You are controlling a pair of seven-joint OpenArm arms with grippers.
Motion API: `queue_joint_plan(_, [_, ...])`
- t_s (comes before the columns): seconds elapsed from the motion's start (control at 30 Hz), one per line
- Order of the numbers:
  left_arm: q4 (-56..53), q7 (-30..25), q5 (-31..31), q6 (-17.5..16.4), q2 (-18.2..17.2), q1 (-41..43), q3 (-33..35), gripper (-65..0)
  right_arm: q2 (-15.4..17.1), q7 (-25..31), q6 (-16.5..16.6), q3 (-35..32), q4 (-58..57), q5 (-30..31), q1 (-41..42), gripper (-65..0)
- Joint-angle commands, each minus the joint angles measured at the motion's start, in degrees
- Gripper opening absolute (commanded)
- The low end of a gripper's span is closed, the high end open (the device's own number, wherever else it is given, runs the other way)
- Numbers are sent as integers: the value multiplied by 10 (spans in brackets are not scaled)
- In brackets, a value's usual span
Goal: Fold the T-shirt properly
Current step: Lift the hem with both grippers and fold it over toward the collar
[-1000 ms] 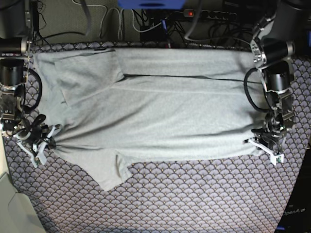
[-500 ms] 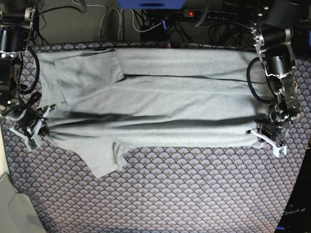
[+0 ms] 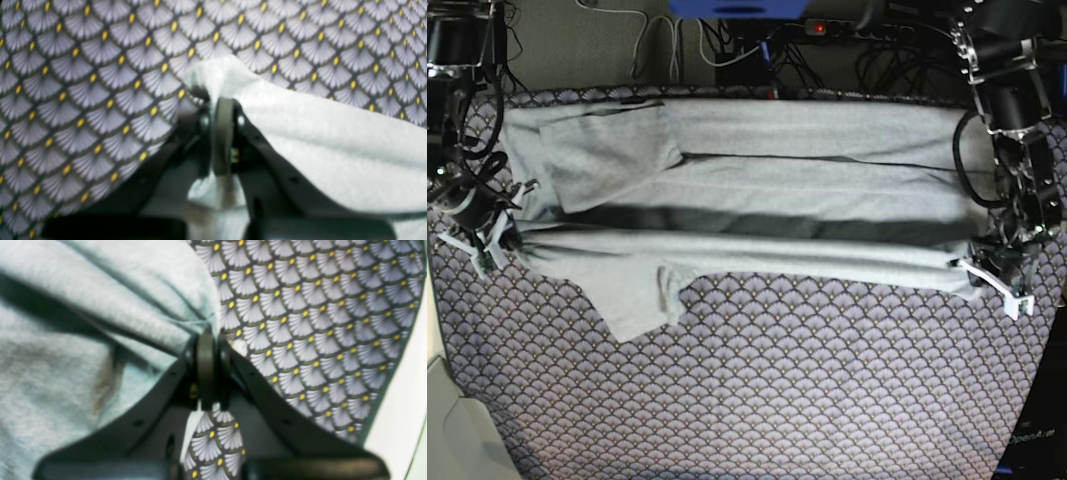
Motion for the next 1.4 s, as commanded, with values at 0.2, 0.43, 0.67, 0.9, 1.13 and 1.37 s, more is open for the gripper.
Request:
queue_joint_plan(0.2, [70, 15, -11, 2, -17, 19, -6, -645, 9, -19, 32, 56, 43, -1, -22, -650])
queue_joint_plan(0.43, [117, 20, -11, 2, -11, 75, -47, -645, -3, -29, 32, 73, 57, -1, -57, -650])
queue_joint_plan(0.67, [131, 21, -58, 2, -17, 112, -80, -645, -16, -29, 32, 70, 76, -1, -77, -650])
queue_joint_plan(0.9, [131, 21, -64, 2, -27, 119, -84, -645, -23, -32, 32, 72, 132, -1, -79, -650])
queue_joint_plan(1.13, [140, 43, -64, 1, -28, 134, -84, -645, -23, -32, 32, 73, 163, -1, -126, -650])
queue_joint_plan(1.37, [200, 94, -64, 1, -25, 157, -85, -645, -23, -32, 32, 73, 163, -1, -156, -650])
